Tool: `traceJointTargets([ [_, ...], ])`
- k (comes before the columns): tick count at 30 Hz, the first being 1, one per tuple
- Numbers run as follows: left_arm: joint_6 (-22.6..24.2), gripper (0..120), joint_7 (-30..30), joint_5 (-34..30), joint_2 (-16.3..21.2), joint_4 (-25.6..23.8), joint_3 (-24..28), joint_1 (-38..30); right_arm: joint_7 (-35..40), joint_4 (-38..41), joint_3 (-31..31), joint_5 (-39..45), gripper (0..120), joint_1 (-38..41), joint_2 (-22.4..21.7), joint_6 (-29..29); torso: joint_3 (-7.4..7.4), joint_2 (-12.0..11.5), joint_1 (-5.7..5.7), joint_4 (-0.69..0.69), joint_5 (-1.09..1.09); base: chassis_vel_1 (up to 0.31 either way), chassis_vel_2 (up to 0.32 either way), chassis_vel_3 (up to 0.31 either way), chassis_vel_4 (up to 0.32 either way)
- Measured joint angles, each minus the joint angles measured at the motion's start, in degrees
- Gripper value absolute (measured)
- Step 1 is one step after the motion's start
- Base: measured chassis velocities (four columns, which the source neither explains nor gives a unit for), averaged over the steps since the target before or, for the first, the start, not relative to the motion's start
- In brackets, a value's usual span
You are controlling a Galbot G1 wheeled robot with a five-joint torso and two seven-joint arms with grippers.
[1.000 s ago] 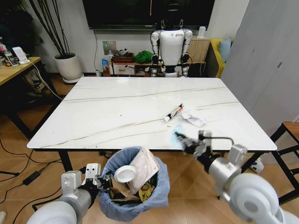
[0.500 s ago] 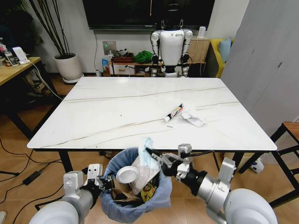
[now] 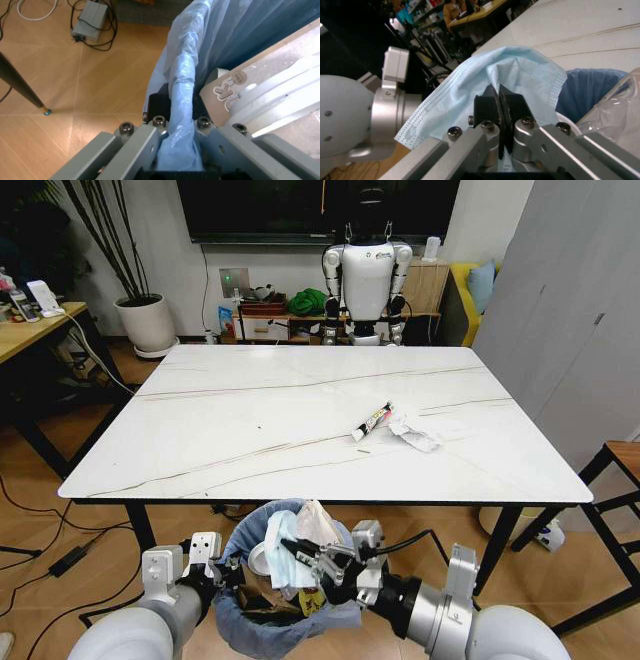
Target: Pick up the trash bin and place the trash from the table into it.
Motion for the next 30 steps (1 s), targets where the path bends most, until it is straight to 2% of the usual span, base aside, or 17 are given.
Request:
traceJointTargets([
  [3,0.0,0,-0.3,0.0,-0.1,0.3,0.5,-0.1,0.3,-2.2,-1.3,-6.3,11,0.0,0.0,0.0,0.00,0.0,0.00,0.00,0.00,0.000,0.000,0.000,0.000],
  [4,0.0,0,-0.3,0.0,-0.1,0.3,0.5,-0.1,0.3,-2.2,-1.3,-6.3,11,0.0,0.0,0.0,0.00,0.0,0.00,0.00,0.00,0.000,0.000,0.000,0.000],
  [9,0.0,0,-0.4,0.1,-0.1,0.5,0.9,-0.3,0.6,-4.9,-2.6,-10.7,36,0.8,0.1,0.0,0.00,0.0,0.01,0.00,0.00,0.000,0.000,0.000,0.000],
  [13,0.0,0,-0.3,0.1,-0.1,0.6,0.8,-0.3,0.7,-5.3,-2.9,-11.7,45,0.9,0.1,0.3,0.00,0.0,0.01,0.00,0.00,0.000,0.000,0.000,0.000],
  [15,0.0,0,0.1,0.2,-0.2,0.8,0.8,-0.3,0.8,-5.5,-2.6,-12.1,57,1.0,0.2,0.5,0.00,0.0,0.01,0.00,0.00,0.000,0.000,0.000,0.000],
  [18,0.0,0,0.9,0.9,-0.4,1.1,0.8,-0.2,1.2,-5.4,-1.7,-11.9,65,1.2,0.4,0.6,0.00,0.0,0.01,0.00,0.00,0.000,0.000,0.000,0.000],
  [21,0.0,0,2.0,2.1,-0.4,1.7,0.6,0.2,3.5,-4.7,1.3,-8.2,79,3.1,0.8,0.6,0.00,0.0,0.01,-0.01,0.00,0.000,0.000,0.000,0.000],
  [22,0.0,0,2.0,2.1,-0.4,1.7,0.6,0.2,3.5,-4.7,1.3,-8.2,79,3.1,0.8,0.6,0.00,0.0,0.01,-0.01,0.00,0.000,0.000,0.000,0.000],
  [26,0.0,0,6.1,5.9,-0.7,2.6,0.1,0.9,10.2,-5.6,6.5,2.7,96,11.3,0.6,-0.1,0.00,0.0,0.01,0.00,0.01,0.000,0.000,0.000,0.000],
  [27,0.0,0,6.1,5.9,-0.7,2.6,0.1,0.9,10.2,-5.6,6.5,2.7,96,11.3,0.6,-0.1,0.00,0.0,0.01,0.00,0.01,0.000,0.000,0.000,0.000],
  [30,0.0,0,7.3,7.6,-1.1,2.8,-0.2,1.7,15.4,-9.3,8.8,10.1,100,19.1,0.2,-0.6,0.01,0.0,0.01,0.00,0.00,0.000,0.000,0.000,0.000],
])
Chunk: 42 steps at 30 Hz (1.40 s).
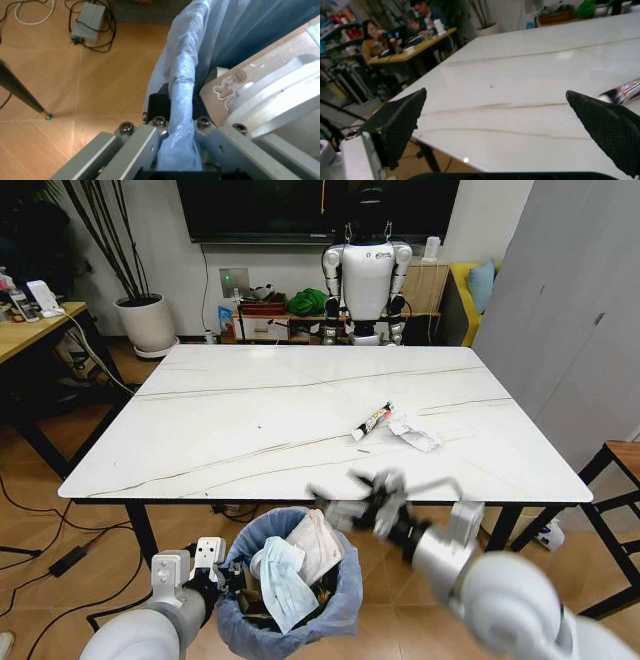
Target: Pick up the trash bin and place the trash from the table into it.
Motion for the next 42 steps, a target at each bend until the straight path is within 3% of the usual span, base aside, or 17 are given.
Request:
traceJointTargets([
  [7,0.0,0,0.2,0.4,-0.2,-0.4,-0.8,1.0,2.8,-9.8,0.3,3.7,100,9.0,0.3,-0.7,0.00,0.0,0.00,0.01,0.01,0.000,0.000,0.000,0.000],
  [17,0.0,0,0.2,0.3,-0.2,-0.6,0.1,1.0,1.7,-27.7,-2.0,-2.0,100,15.8,1.6,-2.2,0.00,0.0,-0.01,0.00,0.02,0.000,0.000,0.000,0.000],
  [34,0.0,0,1.2,0.3,-0.9,-0.5,0.7,0.2,3.3,-42.6,-7.1,-0.8,100,24.5,3.7,-3.9,0.00,0.0,-0.01,0.00,0.01,0.000,0.000,0.000,0.000],
  [42,0.0,0,1.8,0.6,-0.9,-0.3,0.9,0.1,2.9,-45.0,-8.2,-1.3,100,24.8,3.7,-3.9,-0.01,0.0,-0.01,0.00,0.00,0.000,0.000,0.000,0.000],
])
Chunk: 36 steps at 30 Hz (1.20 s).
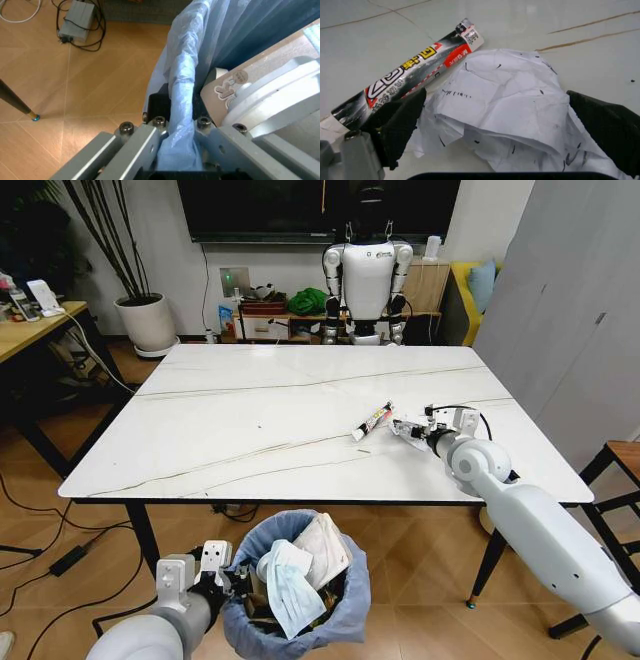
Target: Pick up the trash bin and place the trash from the table into it.
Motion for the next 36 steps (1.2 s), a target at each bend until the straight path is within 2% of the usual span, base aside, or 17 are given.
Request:
traceJointTargets([
  [3,0.0,0,0.0,0.0,0.0,0.0,-0.2,-0.1,-0.2,-0.2,-0.3,-0.2,94,0.0,0.0,0.1,0.00,0.0,0.00,0.00,0.00,0.000,0.000,0.000,0.000],
  [7,0.0,0,0.1,-0.1,0.0,0.0,-0.5,-0.2,-0.1,-0.6,-0.9,-0.6,75,0.1,0.1,0.7,0.00,0.0,0.00,0.01,0.00,0.000,0.000,0.000,0.000],
  [8,0.0,0,0.1,-0.1,0.0,0.0,-0.5,-0.2,-0.1,-0.6,-0.9,-0.6,75,0.1,0.1,0.7,0.00,0.0,0.00,0.01,0.00,0.000,0.000,0.000,0.000],
  [12,0.0,0,0.1,-0.1,-0.1,0.0,-0.6,-0.1,0.0,-0.8,-1.1,-0.9,57,0.1,0.0,1.1,0.00,0.0,0.00,0.01,-0.01,0.000,0.000,0.000,0.000],
  [13,0.0,0,0.1,-0.1,-0.1,0.0,-0.6,-0.1,0.0,-0.8,-1.1,-0.9,57,0.1,0.0,1.1,0.00,0.0,0.00,0.01,-0.01,0.000,0.000,0.000,0.000],
  [17,0.0,0,0.1,-0.1,-0.1,-0.1,-0.6,-0.1,0.2,-0.7,-1.1,-1.7,40,-0.3,-0.1,1.6,0.00,0.0,0.00,0.00,0.00,0.000,0.000,0.000,0.000],
  [18,0.0,0,0.1,-0.1,-0.1,-0.1,-0.6,-0.1,0.2,-0.7,-1.1,-1.7,40,-0.3,-0.1,1.6,0.00,0.0,0.00,0.00,0.00,0.000,0.000,0.000,0.000],
  [22,0.0,0,0.1,-0.1,-0.1,-0.3,-0.6,-0.1,0.4,-0.2,-1.2,-2.0,22,-0.4,0.0,1.9,0.00,0.0,0.00,0.01,-0.01,0.000,0.000,0.000,0.000],
  [23,0.0,0,0.1,-0.1,-0.1,-0.3,-0.6,-0.1,0.4,-0.2,-1.2,-2.0,22,-0.4,0.0,1.9,0.00,0.0,0.00,0.01,-0.01,0.000,0.000,0.000,0.000],
  [25,0.0,0,0.1,-0.1,-0.1,-0.5,-0.6,-0.1,0.7,0.1,-1.2,-2.0,11,-0.5,0.2,2.4,0.00,0.0,0.00,0.01,0.00,0.000,0.000,0.000,0.000],
  [27,0.0,0,0.1,-0.1,-0.1,-0.5,-0.6,-0.1,0.8,0.3,-1.2,-2.1,8,-0.6,0.3,2.7,0.00,0.0,0.00,0.01,0.00,0.000,0.000,0.000,0.000],
  [28,0.0,0,0.1,-0.1,-0.1,-0.5,-0.6,-0.1,1.0,1.0,-0.8,-2.1,1,-0.8,0.3,2.9,0.00,0.0,0.00,0.01,0.00,0.000,0.000,0.000,0.000],
  [34,0.0,0,0.1,-0.1,-0.1,-0.6,-0.6,-0.3,1.1,7.3,3.1,-1.0,0,-3.8,-0.4,3.1,0.00,0.0,0.00,0.02,0.00,0.000,0.000,0.000,0.000],
  [36,0.0,0,0.0,-0.1,-0.1,-0.6,-0.6,-0.4,1.2,12.9,5.4,0.5,0,-6.7,-1.0,3.3,-0.01,0.0,0.00,-0.01,-0.02,0.000,0.000,0.000,0.000],
])
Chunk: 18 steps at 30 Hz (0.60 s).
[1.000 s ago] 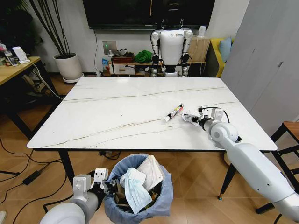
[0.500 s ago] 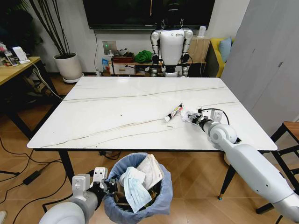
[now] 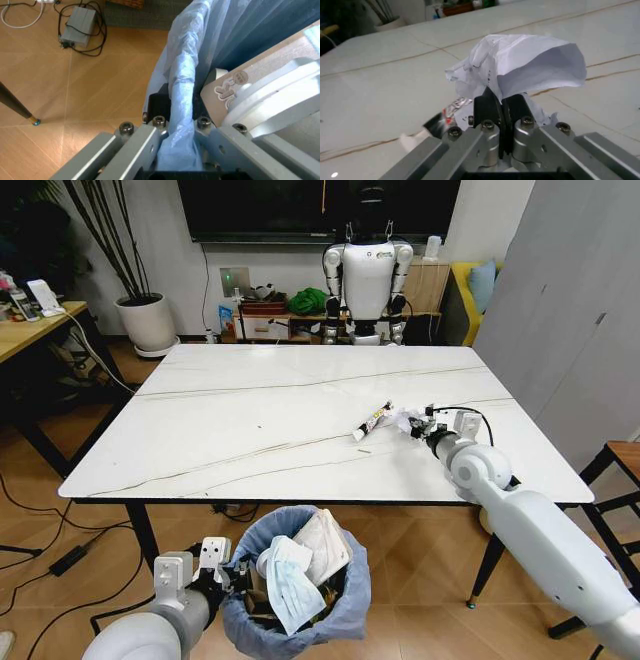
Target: Pick up the trash bin and place the trash from the table into it.
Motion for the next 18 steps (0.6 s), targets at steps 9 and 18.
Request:
traceJointTargets([
  [9,0.0,0,-1.3,-0.1,-1.0,0.0,-0.4,0.2,-0.3,18.8,1.9,9.9,0,-4.4,-2.3,1.1,0.00,0.0,0.00,0.03,0.00,0.000,0.000,0.000,0.000],
  [18,0.0,0,-2.3,-1.0,-1.1,0.6,-2.1,0.2,-8.9,30.8,1.4,10.8,0,-11.9,-5.4,0.9,0.00,0.0,0.00,0.01,0.00,0.000,0.000,0.000,0.000],
])
